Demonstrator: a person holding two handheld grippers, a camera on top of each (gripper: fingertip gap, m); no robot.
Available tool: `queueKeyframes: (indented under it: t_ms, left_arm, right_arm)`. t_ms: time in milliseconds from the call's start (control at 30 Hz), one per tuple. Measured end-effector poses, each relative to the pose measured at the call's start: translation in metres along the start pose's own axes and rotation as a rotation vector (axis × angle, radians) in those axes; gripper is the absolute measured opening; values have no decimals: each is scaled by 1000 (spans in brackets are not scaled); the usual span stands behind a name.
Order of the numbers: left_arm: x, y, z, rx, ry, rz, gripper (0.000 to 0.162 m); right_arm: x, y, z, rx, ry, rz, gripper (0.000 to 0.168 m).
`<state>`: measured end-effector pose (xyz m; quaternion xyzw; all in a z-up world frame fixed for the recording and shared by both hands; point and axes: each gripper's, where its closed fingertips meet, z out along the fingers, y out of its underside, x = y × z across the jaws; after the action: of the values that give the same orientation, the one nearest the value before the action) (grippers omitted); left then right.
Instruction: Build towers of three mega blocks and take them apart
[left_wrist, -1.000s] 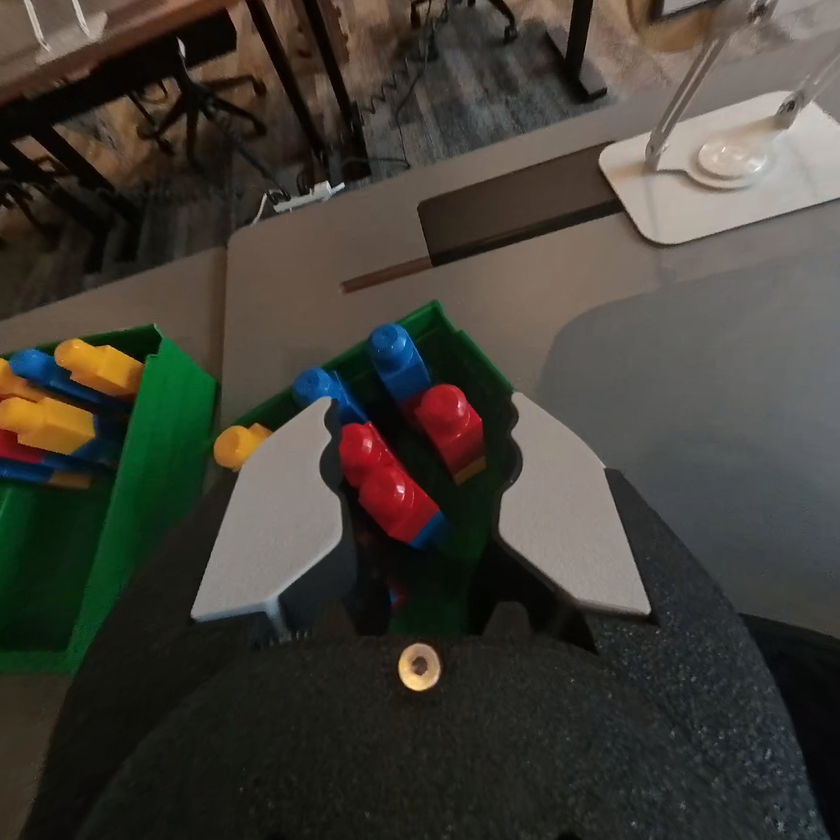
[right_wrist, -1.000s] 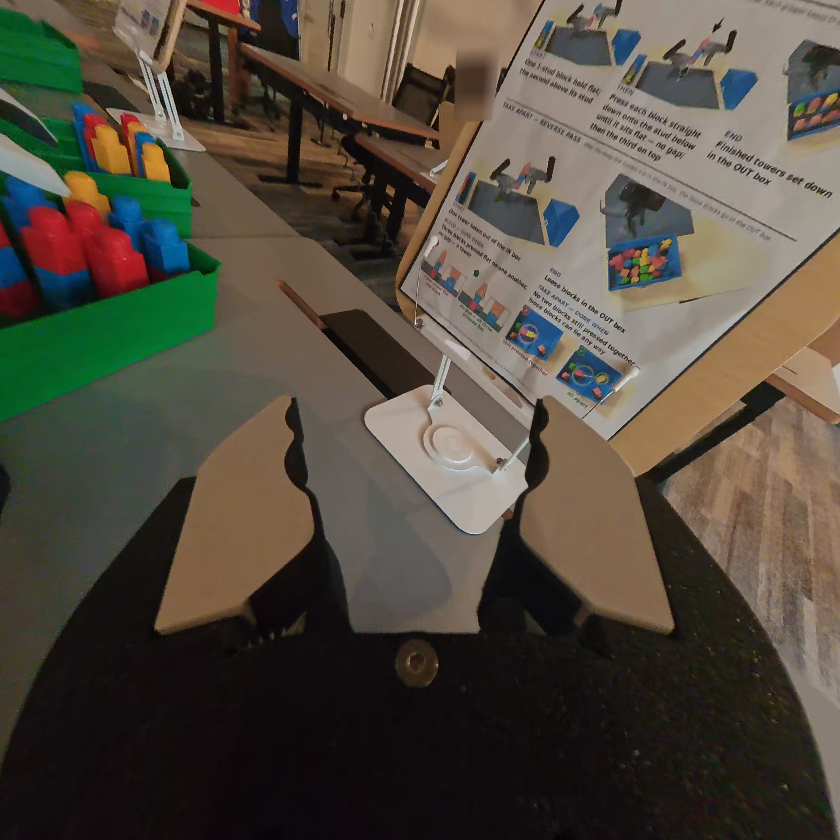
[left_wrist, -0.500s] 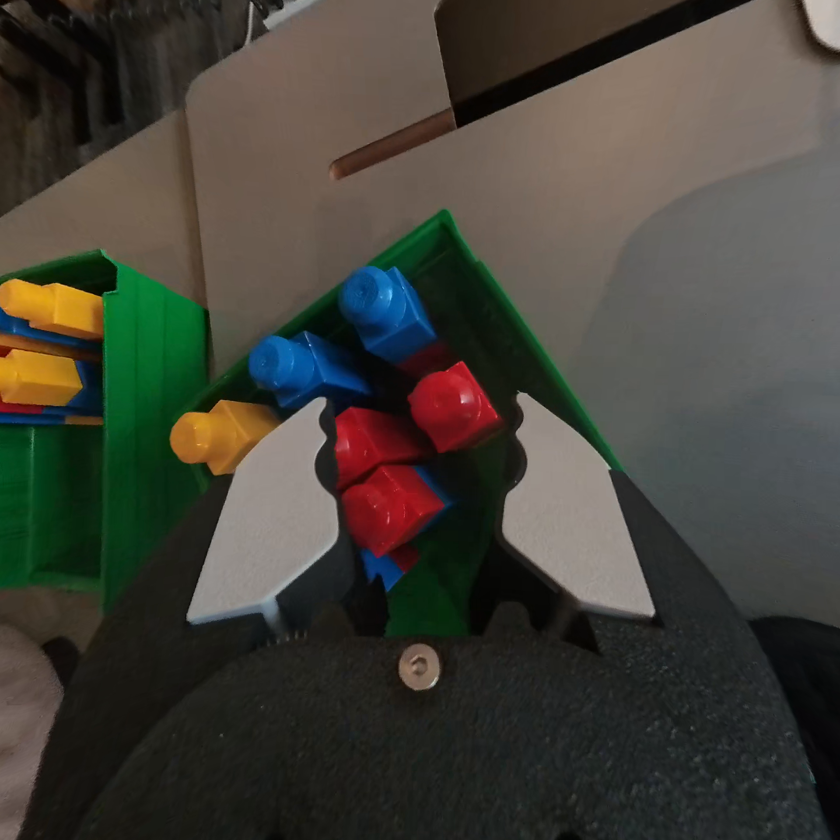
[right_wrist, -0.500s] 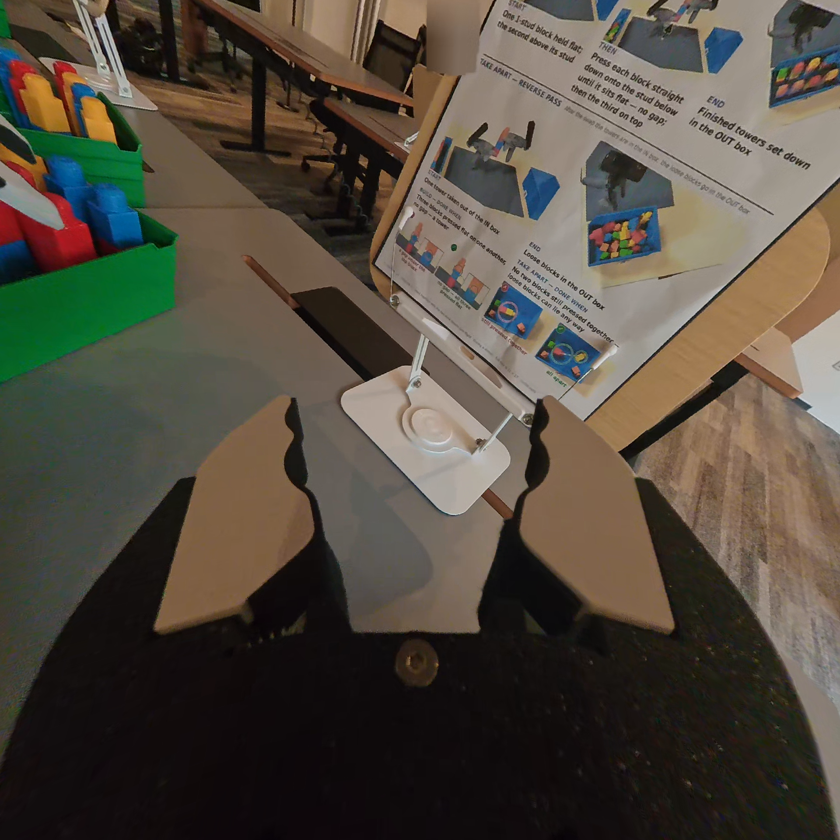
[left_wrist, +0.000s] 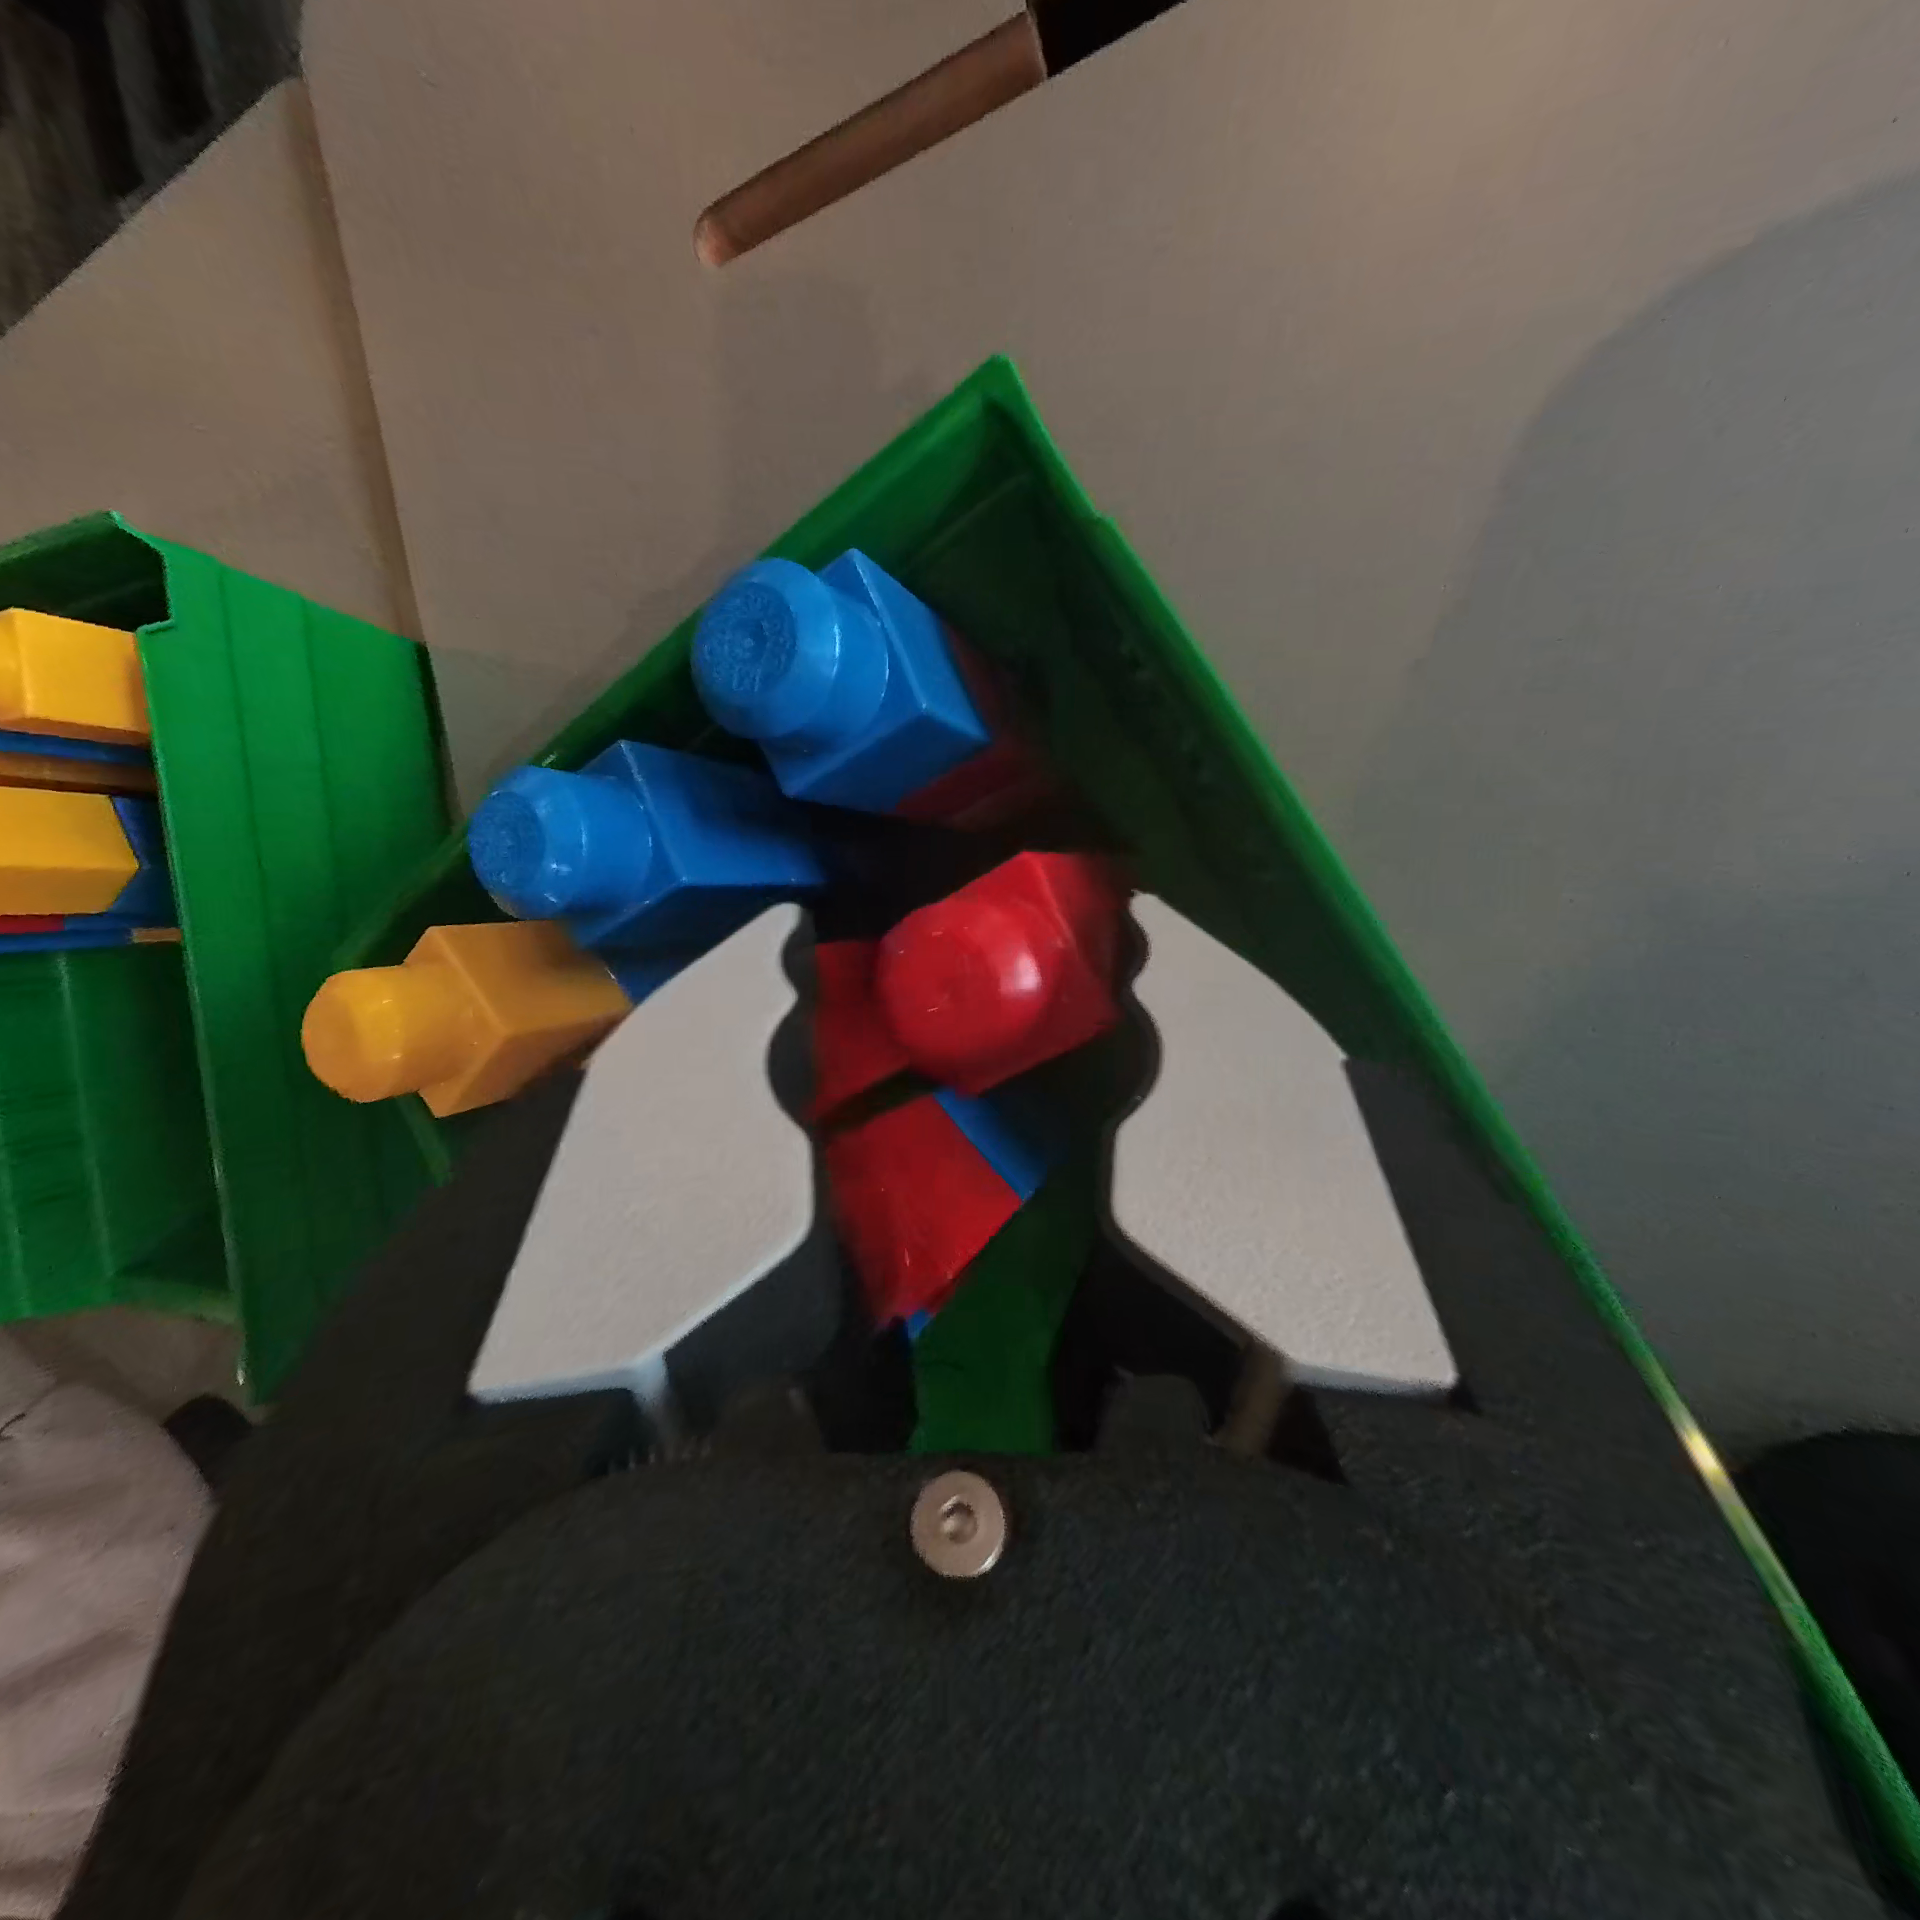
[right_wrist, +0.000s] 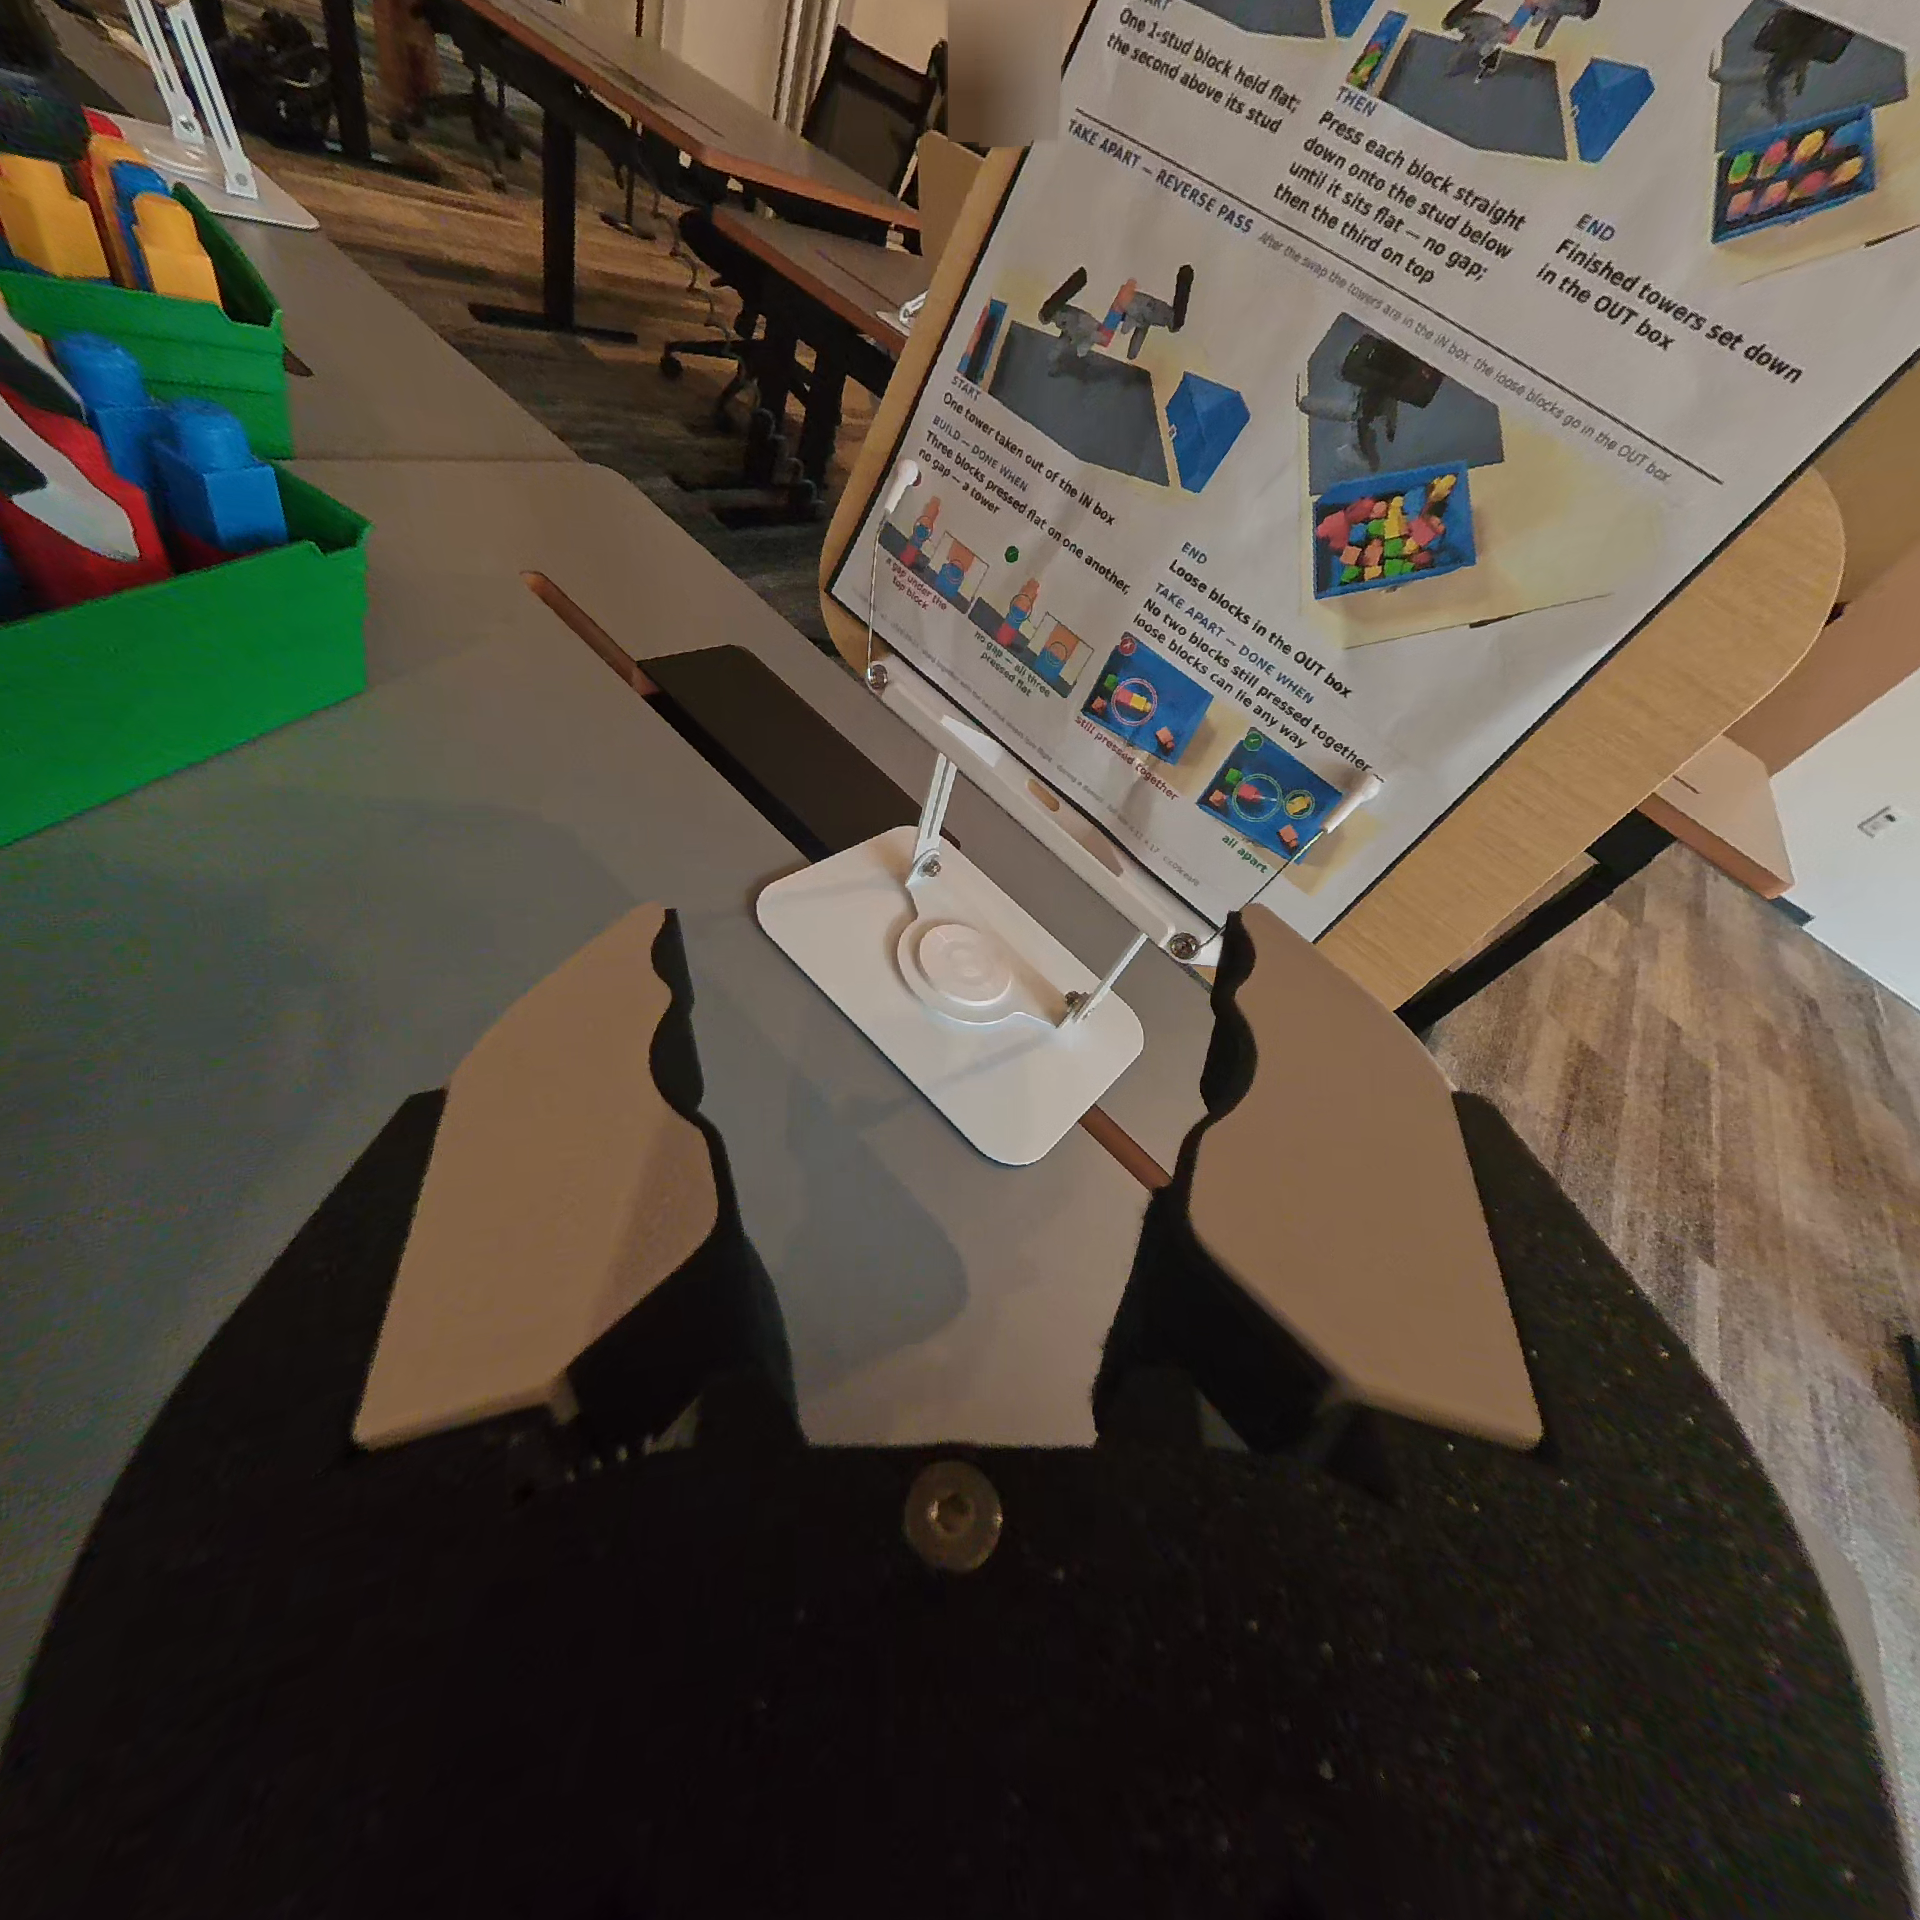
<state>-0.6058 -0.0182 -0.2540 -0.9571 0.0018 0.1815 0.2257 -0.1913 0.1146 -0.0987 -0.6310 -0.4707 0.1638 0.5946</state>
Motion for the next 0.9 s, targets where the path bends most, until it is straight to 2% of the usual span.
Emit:
queueKeyframes:
  t_ms: [33, 233, 400, 600, 733, 900]
  left_arm:
    - [0, 1, 1, -3, -1, 6, 42]
    - [1, -2, -9, 45, 14, 46, 39]
    - [-6, -15, -46, 194, -22, 32, 39]
    - [4, -49, -120, 567, 10, 45, 38]
    - [33, -75, -180, 895, 169, 74, 38]
    - [78, -94, -229, 1142, 408, 145, 38]
  right_arm:
    - [0, 0, 0, -1, 0, -1, 96]
    - [-2, 1, 1, -7, -3, -9, 96]
    - [-8, 0, 4, -4, -32, -23, 94]
    - [-28, -6, 8, 36, -121, -53, 94]
    - [-47, -16, 10, 92, -200, -93, 94]
    - [-84, -45, 5, 265, -297, -214, 95]
